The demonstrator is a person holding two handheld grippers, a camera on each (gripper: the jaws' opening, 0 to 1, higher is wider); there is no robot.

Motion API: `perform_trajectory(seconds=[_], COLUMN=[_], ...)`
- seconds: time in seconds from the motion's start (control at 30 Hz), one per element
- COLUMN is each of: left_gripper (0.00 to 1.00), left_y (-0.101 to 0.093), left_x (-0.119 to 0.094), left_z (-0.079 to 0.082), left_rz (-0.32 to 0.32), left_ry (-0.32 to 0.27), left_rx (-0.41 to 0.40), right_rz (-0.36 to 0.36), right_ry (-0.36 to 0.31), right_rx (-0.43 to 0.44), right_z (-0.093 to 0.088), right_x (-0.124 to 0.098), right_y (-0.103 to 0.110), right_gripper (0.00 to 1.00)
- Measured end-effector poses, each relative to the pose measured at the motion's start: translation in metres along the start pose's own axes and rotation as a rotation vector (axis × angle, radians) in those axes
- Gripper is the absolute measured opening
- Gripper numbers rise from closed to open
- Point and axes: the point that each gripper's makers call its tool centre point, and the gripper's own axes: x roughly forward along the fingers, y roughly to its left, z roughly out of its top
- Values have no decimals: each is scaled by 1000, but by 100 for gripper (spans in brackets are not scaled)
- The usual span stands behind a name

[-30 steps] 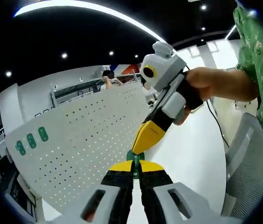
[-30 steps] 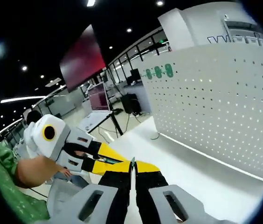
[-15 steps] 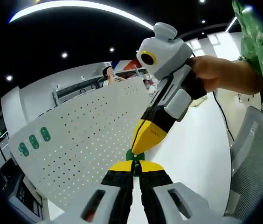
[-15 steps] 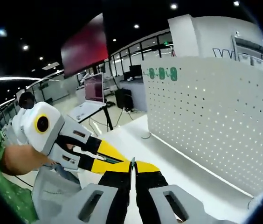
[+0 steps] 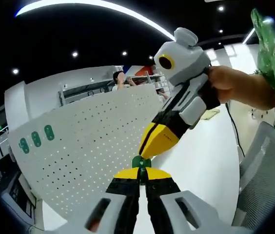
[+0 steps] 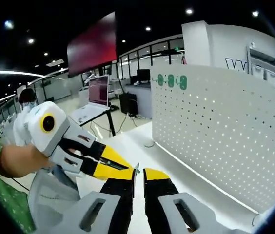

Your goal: Insert the hook assembly into the mounting plate slot until the hook locks in place.

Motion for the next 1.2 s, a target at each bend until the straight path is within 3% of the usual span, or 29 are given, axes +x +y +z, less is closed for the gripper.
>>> perform_trajectory(seconds=[0.33, 0.5, 0.93, 1.1, 1.2], left_gripper=[3, 3, 3, 3, 3], left_y=[3, 8, 24, 30, 33], left_x=[1, 0, -3, -2, -1], left_z=[0, 1, 6, 9, 11], left_rz=[13, 28, 87, 111, 125], left_ry=[-4, -6, -40, -48, -57], left_rx=[-35, -46, -146, -172, -199], right_rz=[-9, -1, -65, -107, -122], right_ry=[-12, -23, -66, -86, -106], right_rx=[-58, -18, 7, -4, -2], right_z=[-2, -5, -6, -4, -3], right_x=[-5, -9, -22, -27, -31], right_y=[-7, -11, -27, -34, -35], right_gripper=[8, 14, 39, 56, 60])
